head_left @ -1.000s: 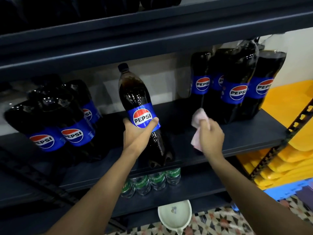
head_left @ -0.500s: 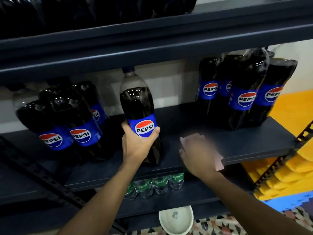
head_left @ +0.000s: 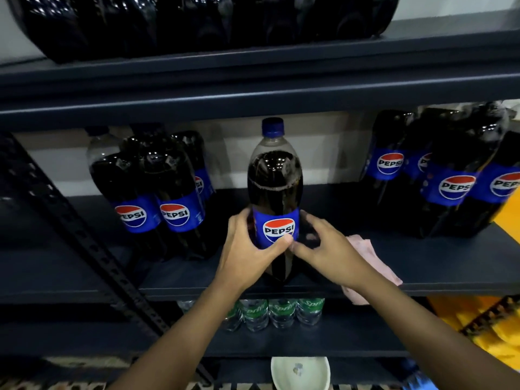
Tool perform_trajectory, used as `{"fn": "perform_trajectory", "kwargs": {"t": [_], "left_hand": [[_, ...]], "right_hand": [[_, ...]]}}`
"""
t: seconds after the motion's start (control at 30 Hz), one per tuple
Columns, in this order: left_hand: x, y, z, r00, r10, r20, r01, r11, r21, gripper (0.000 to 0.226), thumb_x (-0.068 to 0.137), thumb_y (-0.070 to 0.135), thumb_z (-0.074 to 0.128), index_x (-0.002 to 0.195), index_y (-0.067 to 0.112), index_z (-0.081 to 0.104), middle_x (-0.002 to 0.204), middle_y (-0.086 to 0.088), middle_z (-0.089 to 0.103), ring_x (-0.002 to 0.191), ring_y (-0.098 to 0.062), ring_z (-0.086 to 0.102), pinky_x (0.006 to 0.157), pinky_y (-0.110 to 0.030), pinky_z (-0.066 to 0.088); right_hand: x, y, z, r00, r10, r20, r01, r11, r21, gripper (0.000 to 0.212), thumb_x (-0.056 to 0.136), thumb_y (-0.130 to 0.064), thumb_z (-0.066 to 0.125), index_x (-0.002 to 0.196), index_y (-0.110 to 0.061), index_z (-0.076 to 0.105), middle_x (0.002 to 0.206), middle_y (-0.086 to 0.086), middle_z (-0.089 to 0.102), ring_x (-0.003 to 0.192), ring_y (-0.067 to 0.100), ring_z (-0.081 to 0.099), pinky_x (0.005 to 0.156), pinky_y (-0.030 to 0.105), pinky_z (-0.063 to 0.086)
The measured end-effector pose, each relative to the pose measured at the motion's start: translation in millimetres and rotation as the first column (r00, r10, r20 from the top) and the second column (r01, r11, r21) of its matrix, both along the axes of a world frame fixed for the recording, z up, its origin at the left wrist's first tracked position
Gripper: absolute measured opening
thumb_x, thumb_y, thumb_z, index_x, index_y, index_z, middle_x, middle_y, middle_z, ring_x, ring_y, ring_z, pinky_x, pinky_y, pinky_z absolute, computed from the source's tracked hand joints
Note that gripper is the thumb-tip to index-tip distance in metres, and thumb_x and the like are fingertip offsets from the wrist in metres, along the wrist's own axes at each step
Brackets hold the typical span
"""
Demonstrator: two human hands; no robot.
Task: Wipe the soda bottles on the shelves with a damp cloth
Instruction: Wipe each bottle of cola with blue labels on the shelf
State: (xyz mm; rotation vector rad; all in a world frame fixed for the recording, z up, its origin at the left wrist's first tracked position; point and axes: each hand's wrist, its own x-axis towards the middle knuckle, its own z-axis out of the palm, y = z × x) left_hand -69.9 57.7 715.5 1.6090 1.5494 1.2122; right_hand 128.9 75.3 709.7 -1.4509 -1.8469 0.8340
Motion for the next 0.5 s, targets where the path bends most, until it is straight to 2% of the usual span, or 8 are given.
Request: {"fn": "perform_trajectory", "kwargs": {"t": [0.1, 0.17, 0.27, 0.37, 0.5], "left_hand": [[-12, -10, -10, 0.999, 0.004, -0.040, -0.006, 0.999, -0.048, 0.076, 0.077, 0.054, 0.089, 0.140, 0.036, 0.051, 0.133, 0.022, 0.052, 0.112, 0.009, 0.060, 0.088, -0.013, 0.050], [-17, -13, -18, 0.998, 0.020, -0.060, -0.024, 0.997, -0.068, 0.067, 0.081, 0.052, 0.087, 0.137, 0.033, 0.056, 0.133, 0.019, 0.057, 0.113, 0.003, 0.061, 0.086, -0.014, 0.050], [-22, -10, -24, 0.997, 0.062, -0.049, -0.066, 0.994, -0.088, 0.063, 0.083, 0.051, 0.085, 0.135, 0.031, 0.057, 0.131, 0.020, 0.060, 0.113, 0.002, 0.061, 0.088, -0.016, 0.052], [-23, -1, -24, 0.993, 0.107, -0.045, -0.111, 0.988, -0.108, 0.066, 0.086, 0.051, 0.082, 0.140, 0.025, 0.055, 0.133, 0.018, 0.060, 0.117, -0.005, 0.062, 0.098, -0.029, 0.056], [-22, 16, -24, 0.980, 0.178, -0.090, -0.186, 0.979, -0.087, 0.068, 0.095, 0.052, 0.072, 0.150, 0.019, 0.051, 0.145, 0.002, 0.056, 0.124, -0.017, 0.061, 0.103, -0.042, 0.056]], "right_hand": [[-4, 2, -11, 0.998, 0.037, 0.047, -0.037, 0.999, 0.007, 0.084, 0.081, -0.066, 0.070, 0.154, -0.041, 0.038, 0.135, -0.016, 0.061, 0.112, 0.003, 0.062, 0.097, 0.036, 0.055], [-8, 3, -18, 0.998, 0.043, 0.036, -0.044, 0.999, 0.023, 0.077, 0.085, -0.059, 0.073, 0.153, -0.041, 0.041, 0.133, -0.019, 0.064, 0.110, 0.001, 0.064, 0.097, 0.035, 0.055], [-18, 7, -20, 1.000, 0.012, 0.027, -0.013, 0.999, 0.035, 0.075, 0.087, -0.055, 0.074, 0.153, -0.037, 0.041, 0.134, -0.015, 0.065, 0.111, 0.004, 0.064, 0.098, 0.035, 0.055], [-32, 17, -19, 1.000, -0.027, 0.014, 0.027, 0.999, 0.022, 0.074, 0.089, -0.050, 0.075, 0.152, -0.026, 0.044, 0.136, -0.006, 0.065, 0.116, 0.013, 0.064, 0.096, 0.031, 0.052], [-52, 38, -10, 1.000, -0.005, 0.006, 0.005, 0.999, 0.031, 0.064, 0.094, -0.043, 0.072, 0.148, -0.019, 0.049, 0.137, 0.000, 0.065, 0.123, 0.020, 0.062, 0.090, 0.025, 0.045]]}}
